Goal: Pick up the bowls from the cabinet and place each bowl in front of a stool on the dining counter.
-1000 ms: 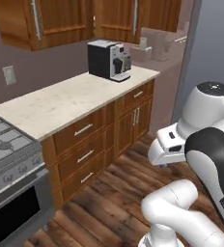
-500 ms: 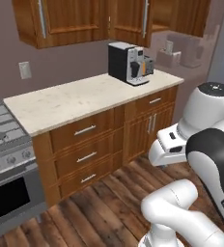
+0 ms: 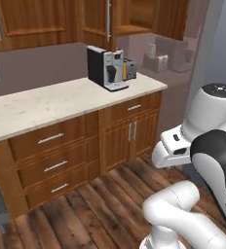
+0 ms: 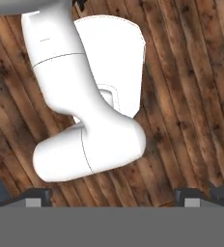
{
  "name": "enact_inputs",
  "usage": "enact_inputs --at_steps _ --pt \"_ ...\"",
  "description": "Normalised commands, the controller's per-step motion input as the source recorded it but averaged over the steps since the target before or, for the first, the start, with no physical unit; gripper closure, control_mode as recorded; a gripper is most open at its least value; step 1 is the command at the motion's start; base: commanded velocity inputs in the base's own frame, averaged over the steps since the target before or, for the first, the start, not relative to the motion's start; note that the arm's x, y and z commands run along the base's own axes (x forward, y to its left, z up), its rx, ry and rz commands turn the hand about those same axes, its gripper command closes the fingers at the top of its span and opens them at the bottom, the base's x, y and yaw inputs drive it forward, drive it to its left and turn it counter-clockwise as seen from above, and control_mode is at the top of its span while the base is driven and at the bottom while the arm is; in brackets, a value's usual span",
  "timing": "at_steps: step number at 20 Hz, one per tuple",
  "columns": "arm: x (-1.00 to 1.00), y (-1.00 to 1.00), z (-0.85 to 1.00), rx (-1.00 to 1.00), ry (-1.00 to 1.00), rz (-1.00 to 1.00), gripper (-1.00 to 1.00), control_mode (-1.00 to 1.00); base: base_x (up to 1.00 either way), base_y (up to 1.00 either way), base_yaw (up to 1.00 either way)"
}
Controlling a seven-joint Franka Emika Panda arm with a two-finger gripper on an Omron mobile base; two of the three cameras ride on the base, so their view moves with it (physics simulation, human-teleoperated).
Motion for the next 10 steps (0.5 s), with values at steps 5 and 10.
enact_inputs --at_steps 5,10 --pt "0.00 0.00 0.00 0.00 0.00 0.00 -1.00 1.00 0.01 -0.99 0.18" --pt "0.00 0.00 0.00 0.00 0.00 0.00 -1.00 1.00 0.30 -0.84 0.45"
